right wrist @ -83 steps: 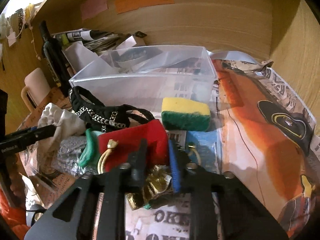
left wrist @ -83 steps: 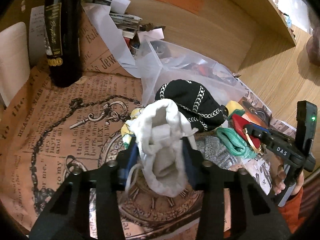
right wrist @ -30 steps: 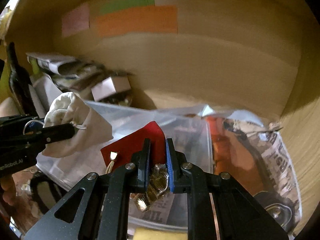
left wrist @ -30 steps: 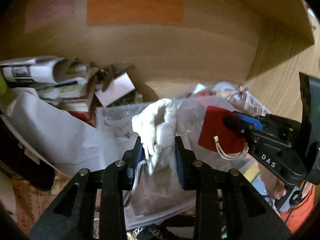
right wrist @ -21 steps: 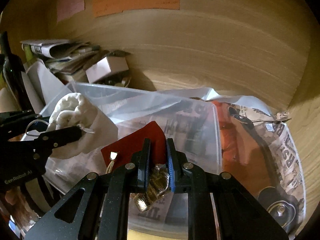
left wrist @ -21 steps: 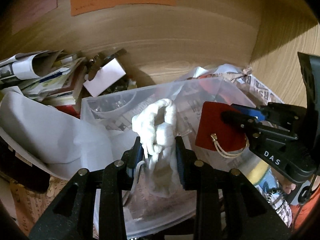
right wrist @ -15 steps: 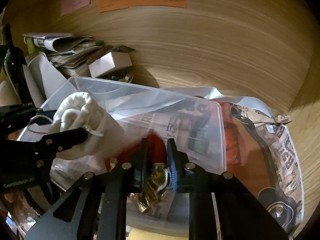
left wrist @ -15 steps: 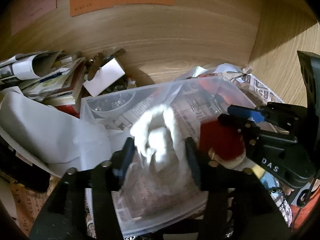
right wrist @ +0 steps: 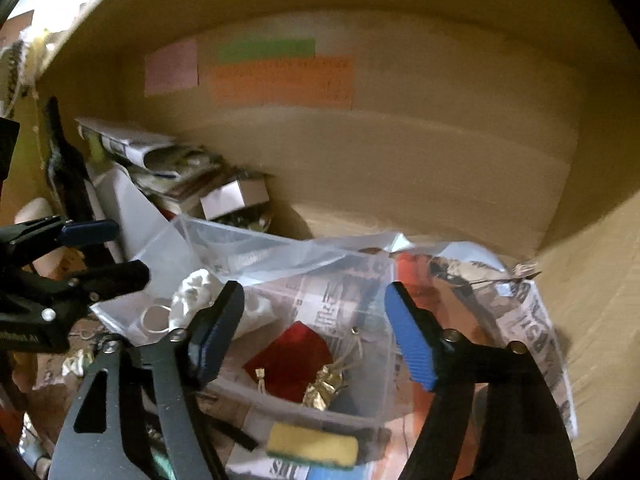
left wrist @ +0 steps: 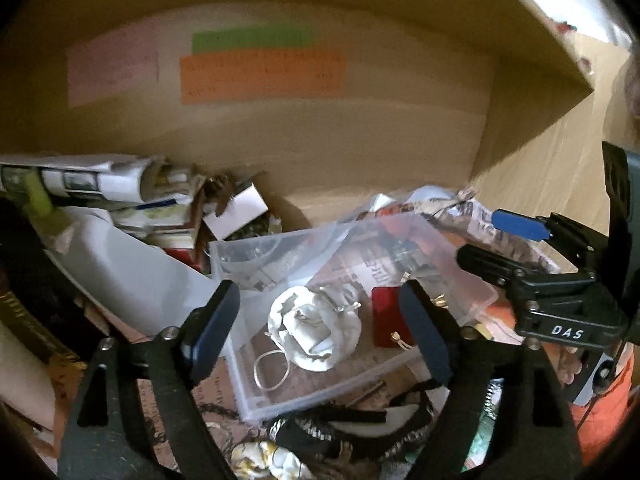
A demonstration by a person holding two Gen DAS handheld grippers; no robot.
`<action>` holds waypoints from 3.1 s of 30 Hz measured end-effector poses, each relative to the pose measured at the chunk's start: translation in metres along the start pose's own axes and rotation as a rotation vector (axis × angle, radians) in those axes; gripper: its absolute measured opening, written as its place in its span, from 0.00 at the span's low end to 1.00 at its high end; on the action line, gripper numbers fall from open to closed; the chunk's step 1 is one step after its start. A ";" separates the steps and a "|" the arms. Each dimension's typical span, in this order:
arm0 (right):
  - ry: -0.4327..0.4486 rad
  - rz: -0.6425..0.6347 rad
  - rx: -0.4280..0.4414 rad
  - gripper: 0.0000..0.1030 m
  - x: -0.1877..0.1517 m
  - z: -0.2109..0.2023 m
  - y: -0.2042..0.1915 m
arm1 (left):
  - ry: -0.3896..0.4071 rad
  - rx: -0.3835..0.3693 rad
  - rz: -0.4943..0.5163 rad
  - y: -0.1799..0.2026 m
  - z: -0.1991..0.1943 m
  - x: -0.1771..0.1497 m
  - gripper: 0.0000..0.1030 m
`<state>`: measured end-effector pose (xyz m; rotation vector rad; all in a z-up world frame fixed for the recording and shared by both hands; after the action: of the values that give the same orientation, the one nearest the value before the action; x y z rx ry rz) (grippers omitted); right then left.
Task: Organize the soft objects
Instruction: 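Carry both pouches into the clear plastic box and open both grippers, then grasp the black chain-trimmed cap with the left gripper while the right gripper grasps the yellow-green sponge, then lower the cap and sponge into the clear box and open both grippers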
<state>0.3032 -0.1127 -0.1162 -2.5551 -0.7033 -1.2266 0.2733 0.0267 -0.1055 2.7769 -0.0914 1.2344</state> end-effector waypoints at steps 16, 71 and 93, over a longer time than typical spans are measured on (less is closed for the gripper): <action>-0.064 0.057 0.008 0.81 -0.064 -0.017 0.010 | -0.067 -0.045 -0.029 0.004 -0.016 -0.064 0.93; 0.125 0.079 0.076 0.57 -0.020 -0.061 -0.003 | 0.225 -0.050 -0.020 0.018 -0.082 0.005 0.20; -0.112 0.052 0.077 0.57 -0.029 0.049 -0.011 | -0.074 -0.065 -0.041 0.005 0.049 -0.014 0.20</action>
<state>0.3147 -0.0933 -0.1700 -2.5770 -0.6886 -1.0272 0.2999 0.0157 -0.1484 2.7541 -0.0785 1.0997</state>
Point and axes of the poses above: each gripper's, at about its wrist camera, not at the fingertips, and z roughly the way its jaws point, y to its right, x to its top, the point moved 10 cm from there along z, roughly the way its jaws point, and after that the axes turned 7 degrees about -y, right-handed, at the moved point
